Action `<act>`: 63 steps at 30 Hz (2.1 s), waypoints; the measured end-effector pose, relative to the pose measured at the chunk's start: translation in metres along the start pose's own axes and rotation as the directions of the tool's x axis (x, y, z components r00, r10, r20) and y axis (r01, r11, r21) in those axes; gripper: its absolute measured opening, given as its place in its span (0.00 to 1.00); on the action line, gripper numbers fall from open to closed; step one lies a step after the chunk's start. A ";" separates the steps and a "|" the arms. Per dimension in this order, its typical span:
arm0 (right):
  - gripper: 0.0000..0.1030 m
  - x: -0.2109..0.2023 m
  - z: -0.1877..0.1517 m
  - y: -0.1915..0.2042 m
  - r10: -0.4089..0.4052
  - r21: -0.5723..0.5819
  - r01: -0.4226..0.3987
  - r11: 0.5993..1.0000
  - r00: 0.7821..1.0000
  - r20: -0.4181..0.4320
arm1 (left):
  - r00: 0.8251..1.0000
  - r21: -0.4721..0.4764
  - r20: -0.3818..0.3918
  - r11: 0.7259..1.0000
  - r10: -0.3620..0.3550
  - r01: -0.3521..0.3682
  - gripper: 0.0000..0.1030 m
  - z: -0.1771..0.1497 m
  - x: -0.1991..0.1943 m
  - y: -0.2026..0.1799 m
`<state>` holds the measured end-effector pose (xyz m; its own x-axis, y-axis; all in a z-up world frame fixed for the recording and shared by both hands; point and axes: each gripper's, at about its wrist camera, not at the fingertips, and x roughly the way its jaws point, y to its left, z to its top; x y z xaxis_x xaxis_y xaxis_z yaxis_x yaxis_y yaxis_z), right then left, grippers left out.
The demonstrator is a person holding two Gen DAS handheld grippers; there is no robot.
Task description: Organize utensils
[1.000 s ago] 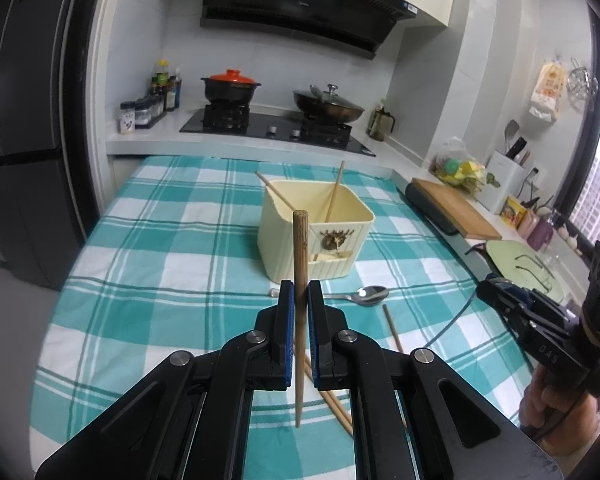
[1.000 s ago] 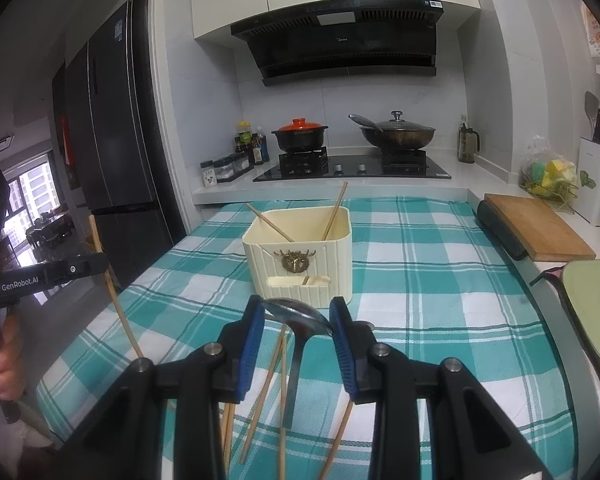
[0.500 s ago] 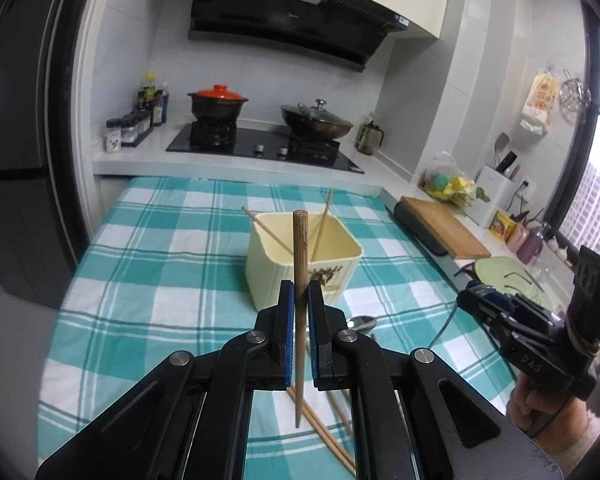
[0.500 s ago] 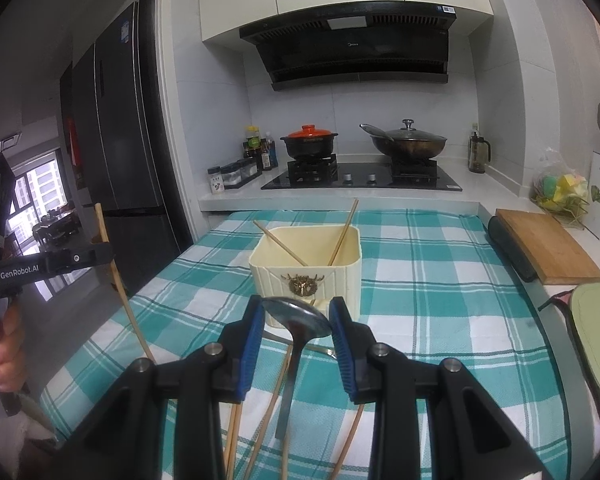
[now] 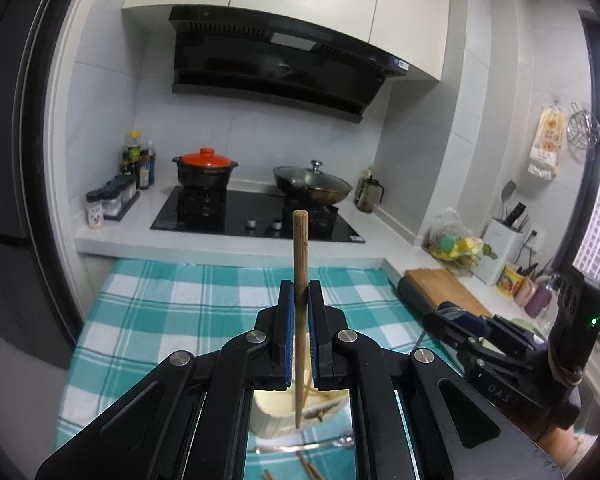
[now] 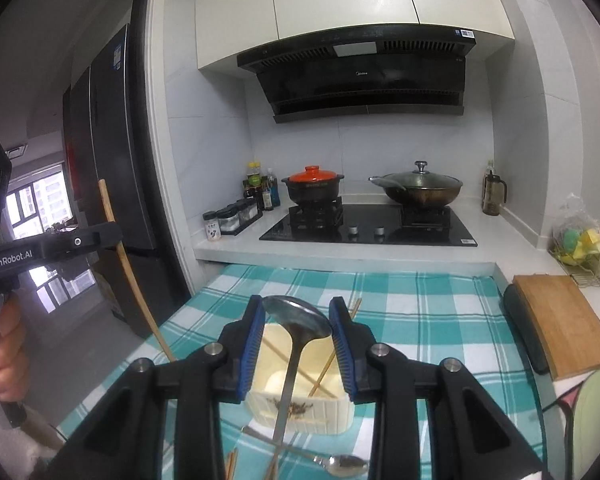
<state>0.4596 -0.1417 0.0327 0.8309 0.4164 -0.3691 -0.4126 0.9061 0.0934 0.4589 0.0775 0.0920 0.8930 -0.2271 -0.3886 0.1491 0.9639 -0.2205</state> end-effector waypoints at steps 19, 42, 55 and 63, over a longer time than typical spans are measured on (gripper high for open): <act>0.33 0.169 -0.047 -0.053 -0.045 0.023 0.055 0.998 0.953 -0.298 | 0.938 0.024 -0.331 0.995 0.101 -0.099 0.23 -0.080 0.183 0.001; 0.35 0.089 -0.212 -0.111 0.052 0.330 0.144 0.933 0.854 -0.518 | 0.904 -0.112 -0.409 0.976 0.127 -0.188 0.76 -0.209 -0.028 0.079; 0.03 0.077 -0.183 -0.111 0.181 0.346 -0.006 0.938 0.860 -0.477 | 0.898 -0.145 -0.426 0.971 0.110 -0.188 0.76 -0.224 -0.036 0.079; 0.04 -0.019 -0.141 -0.160 0.243 0.306 -0.101 0.947 0.848 -0.470 | 0.897 -0.128 -0.433 0.979 0.088 -0.158 0.76 -0.230 -0.037 0.067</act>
<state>0.4573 -0.3057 -0.1052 0.4293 0.5381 -0.7254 -0.3602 0.8385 0.4089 0.3384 0.1183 -0.1143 0.6303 -0.1789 -0.7555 -0.0495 0.9618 -0.2691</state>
